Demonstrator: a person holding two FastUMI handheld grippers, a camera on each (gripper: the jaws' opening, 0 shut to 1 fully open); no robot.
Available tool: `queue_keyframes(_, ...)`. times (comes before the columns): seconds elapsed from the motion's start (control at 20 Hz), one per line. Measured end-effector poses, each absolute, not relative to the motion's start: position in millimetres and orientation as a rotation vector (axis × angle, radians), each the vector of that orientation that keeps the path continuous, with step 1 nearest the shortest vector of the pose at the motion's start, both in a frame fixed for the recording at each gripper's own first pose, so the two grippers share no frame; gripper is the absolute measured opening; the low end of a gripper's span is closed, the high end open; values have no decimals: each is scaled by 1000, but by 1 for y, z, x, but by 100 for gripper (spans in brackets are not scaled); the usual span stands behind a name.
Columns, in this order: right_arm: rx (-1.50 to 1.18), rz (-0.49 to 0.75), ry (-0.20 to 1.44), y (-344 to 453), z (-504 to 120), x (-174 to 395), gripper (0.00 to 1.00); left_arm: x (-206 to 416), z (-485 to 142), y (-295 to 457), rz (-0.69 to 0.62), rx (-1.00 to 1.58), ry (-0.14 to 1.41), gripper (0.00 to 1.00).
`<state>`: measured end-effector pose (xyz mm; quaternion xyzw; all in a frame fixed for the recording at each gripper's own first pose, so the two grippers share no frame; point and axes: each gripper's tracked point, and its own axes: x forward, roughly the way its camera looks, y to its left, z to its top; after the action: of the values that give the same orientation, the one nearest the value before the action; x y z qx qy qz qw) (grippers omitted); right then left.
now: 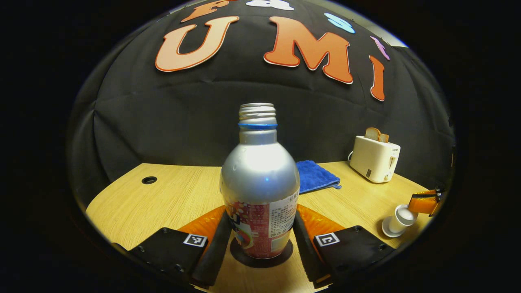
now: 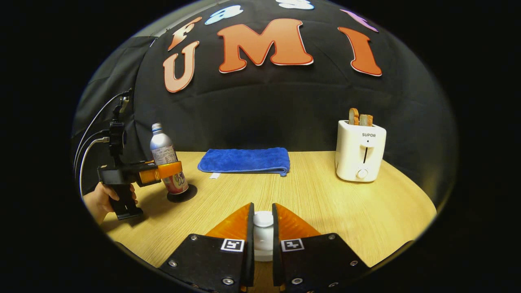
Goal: Open the teacup lid with one hand, grasp the water bottle and pour water into the teacup with the other hand; after pouring, place the water bottle on the coaster and then close the teacup lid.
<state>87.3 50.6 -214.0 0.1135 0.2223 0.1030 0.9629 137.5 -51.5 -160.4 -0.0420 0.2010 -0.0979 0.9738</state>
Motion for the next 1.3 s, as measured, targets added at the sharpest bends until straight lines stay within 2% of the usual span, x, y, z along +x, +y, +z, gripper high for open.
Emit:
queue_keyframes(0.05, 231, 209, 441, 51, -214, 87, 19, 137, -160, -52, -200, -86, 403, 81)
queue_keyframes(0.25, 202, 209, 420, 55, -219, 85, 19, 137, -160, -53, -200, -90, 407, 81)
queue_keyframes(0.55, 147, 197, 394, 54, -221, 82, 27, 138, -161, -55, -207, -97, 414, 82)
queue_keyframes(0.6, 148, 198, 394, 54, -221, 82, 35, 138, -162, -55, -207, -96, 419, 82)
queue_keyframes(0.7, 153, 210, 395, 58, -220, 81, 43, 137, -164, -54, -204, -95, 427, 82)
queue_keyframes(0.8, 149, 224, 390, 62, -218, 78, 51, 136, -167, -56, -208, -100, 438, 83)
queue_keyframes(0.85, 146, 232, 380, 64, -216, 77, 50, 135, -171, -57, -211, -101, 450, 83)
queue_keyframes(1.1, 113, 229, 291, 62, -189, 77, 73, 136, -174, -60, -221, -89, 451, 85)
queue_keyframes(1.25, 140, 215, 263, 57, -176, 76, 79, 127, -188, -59, -224, -81, 523, 87)
queue_keyframes(1.3, 144, 206, 255, 54, -173, 76, 81, 129, -185, -59, -224, -82, 505, 91)
